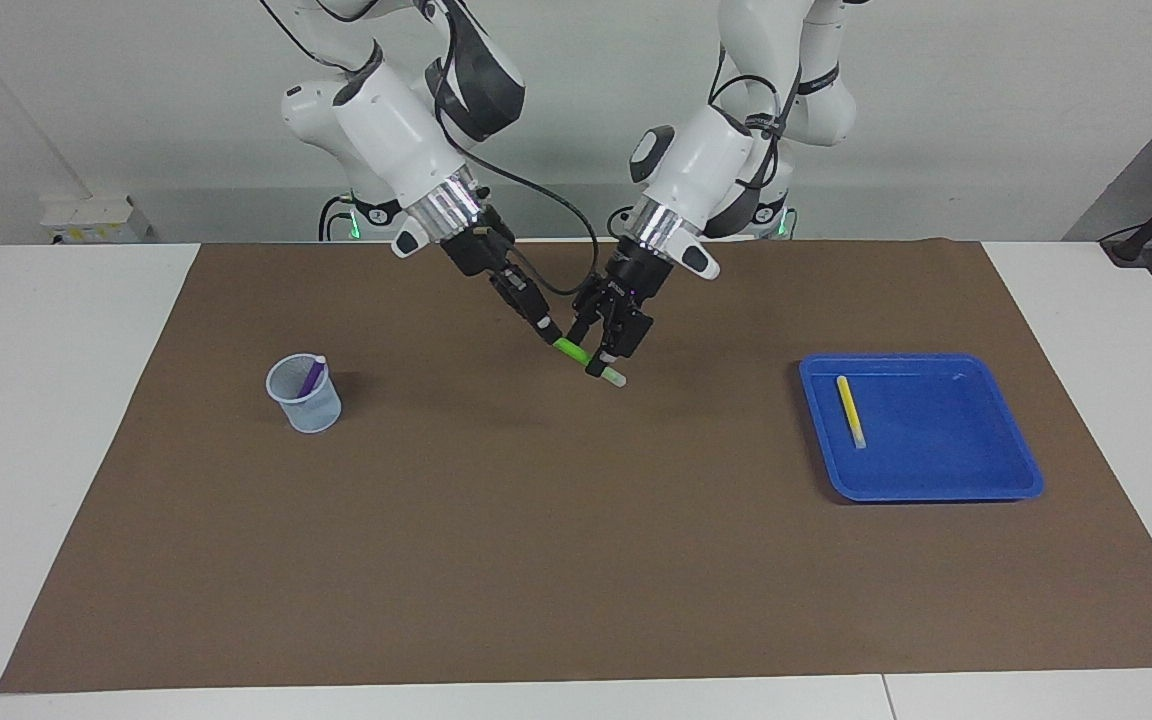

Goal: Right arm passes pens to left for tray arrangement
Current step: 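Bring the green pen to center while the left gripper reaches toward it, then grasp the green pen with the left gripper while the right gripper releases it, then carry the green pen to the tray while the right gripper returns to the cup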

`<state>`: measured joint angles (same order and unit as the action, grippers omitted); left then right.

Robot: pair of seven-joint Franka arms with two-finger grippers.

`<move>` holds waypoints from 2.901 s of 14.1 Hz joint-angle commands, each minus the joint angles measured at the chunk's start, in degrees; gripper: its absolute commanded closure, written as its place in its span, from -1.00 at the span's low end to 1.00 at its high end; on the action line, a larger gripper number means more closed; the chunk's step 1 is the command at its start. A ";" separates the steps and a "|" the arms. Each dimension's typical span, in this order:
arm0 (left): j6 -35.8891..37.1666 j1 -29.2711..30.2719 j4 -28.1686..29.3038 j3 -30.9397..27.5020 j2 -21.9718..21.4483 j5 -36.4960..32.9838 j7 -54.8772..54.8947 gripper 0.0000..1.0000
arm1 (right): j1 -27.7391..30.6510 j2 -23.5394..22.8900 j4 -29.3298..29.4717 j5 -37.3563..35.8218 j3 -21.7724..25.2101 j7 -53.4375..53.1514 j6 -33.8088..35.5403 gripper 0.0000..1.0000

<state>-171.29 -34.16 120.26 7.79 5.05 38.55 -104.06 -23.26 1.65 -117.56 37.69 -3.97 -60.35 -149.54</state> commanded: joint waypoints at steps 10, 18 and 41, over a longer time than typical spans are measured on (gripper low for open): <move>-0.18 -1.26 -0.56 -0.76 0.31 0.65 0.79 1.00 | 0.41 1.16 -0.92 1.68 -0.08 0.41 -0.75 1.00; 0.25 -0.21 -0.47 -0.76 0.31 0.65 4.11 1.00 | 4.16 1.86 -0.83 0.28 0.54 14.50 10.45 -1.00; 66.45 43.54 -8.73 -1.46 -3.38 -34.58 111.23 1.00 | 29.23 1.96 -9.45 -41.30 0.19 67.66 29.57 -0.18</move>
<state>-105.23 5.85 111.76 5.69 1.95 7.10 -0.17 4.30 3.43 -126.39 -2.50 -2.92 10.36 -119.64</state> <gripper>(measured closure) 0.815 0.396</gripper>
